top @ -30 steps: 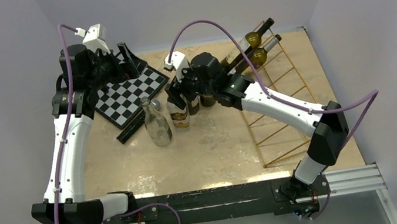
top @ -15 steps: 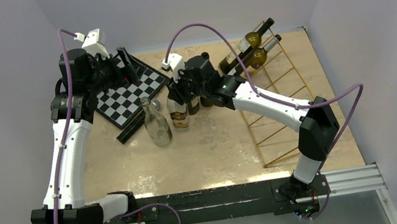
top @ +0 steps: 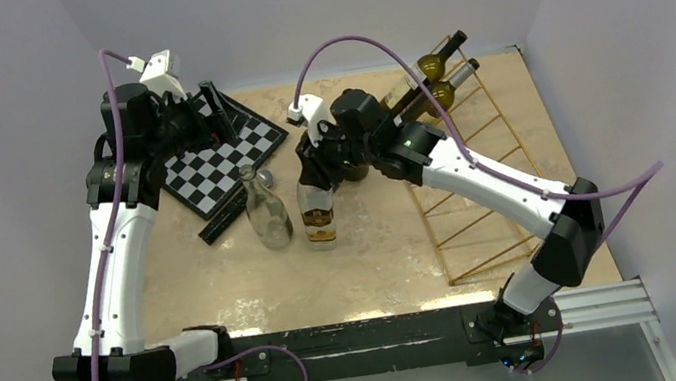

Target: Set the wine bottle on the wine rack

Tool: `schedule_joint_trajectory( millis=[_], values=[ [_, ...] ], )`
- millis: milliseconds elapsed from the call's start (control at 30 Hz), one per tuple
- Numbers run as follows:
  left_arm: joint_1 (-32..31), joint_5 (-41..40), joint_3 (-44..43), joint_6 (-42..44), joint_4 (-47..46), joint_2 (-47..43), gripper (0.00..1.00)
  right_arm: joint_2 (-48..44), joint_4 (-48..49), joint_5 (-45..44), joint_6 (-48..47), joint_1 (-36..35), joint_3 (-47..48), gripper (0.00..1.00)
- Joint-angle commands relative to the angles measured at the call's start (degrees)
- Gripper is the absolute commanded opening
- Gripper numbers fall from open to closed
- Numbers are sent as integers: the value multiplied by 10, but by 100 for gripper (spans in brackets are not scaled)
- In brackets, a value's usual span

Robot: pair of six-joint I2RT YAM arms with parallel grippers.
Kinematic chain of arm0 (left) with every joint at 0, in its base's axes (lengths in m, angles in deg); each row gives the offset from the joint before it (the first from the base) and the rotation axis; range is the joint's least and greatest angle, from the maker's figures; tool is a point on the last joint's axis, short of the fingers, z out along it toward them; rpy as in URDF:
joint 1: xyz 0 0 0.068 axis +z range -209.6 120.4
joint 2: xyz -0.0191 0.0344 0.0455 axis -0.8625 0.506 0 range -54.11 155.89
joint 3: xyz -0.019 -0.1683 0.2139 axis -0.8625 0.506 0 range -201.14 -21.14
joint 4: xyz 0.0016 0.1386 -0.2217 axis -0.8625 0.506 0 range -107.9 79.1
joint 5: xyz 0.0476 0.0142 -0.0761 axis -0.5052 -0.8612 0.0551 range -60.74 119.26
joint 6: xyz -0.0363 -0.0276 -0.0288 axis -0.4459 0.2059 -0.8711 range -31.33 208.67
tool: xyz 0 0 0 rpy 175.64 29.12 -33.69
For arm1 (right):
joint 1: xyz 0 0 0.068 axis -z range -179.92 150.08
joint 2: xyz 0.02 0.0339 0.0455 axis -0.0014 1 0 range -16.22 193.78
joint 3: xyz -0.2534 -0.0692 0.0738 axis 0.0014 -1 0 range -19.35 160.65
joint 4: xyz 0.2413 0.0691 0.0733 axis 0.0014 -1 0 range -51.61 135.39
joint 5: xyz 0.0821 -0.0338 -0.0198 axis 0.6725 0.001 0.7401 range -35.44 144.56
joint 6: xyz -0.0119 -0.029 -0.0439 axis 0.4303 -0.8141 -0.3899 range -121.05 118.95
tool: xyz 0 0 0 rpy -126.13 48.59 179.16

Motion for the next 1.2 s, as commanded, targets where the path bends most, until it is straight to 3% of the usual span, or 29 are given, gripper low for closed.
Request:
schedule_joint_trajectory(
  millis=[0, 233, 433, 733, 1167],
  values=[
    [1, -1, -16, -11, -16, 1, 99, -86, 21, 40, 13, 9, 64, 0],
    [1, -4, -13, -13, -22, 4, 99, -151, -48, 5, 19, 48, 33, 0],
    [1, 1, -2, -20, -29, 11, 99, -237, 22, -108, 33, 94, -71, 0],
    [1, 6, -3, -22, -30, 17, 98, -215, -7, -219, 73, 185, -55, 0],
    [1, -11, 6, -14, -21, 3, 98, -177, -39, -242, 241, 296, -29, 0]
  ],
)
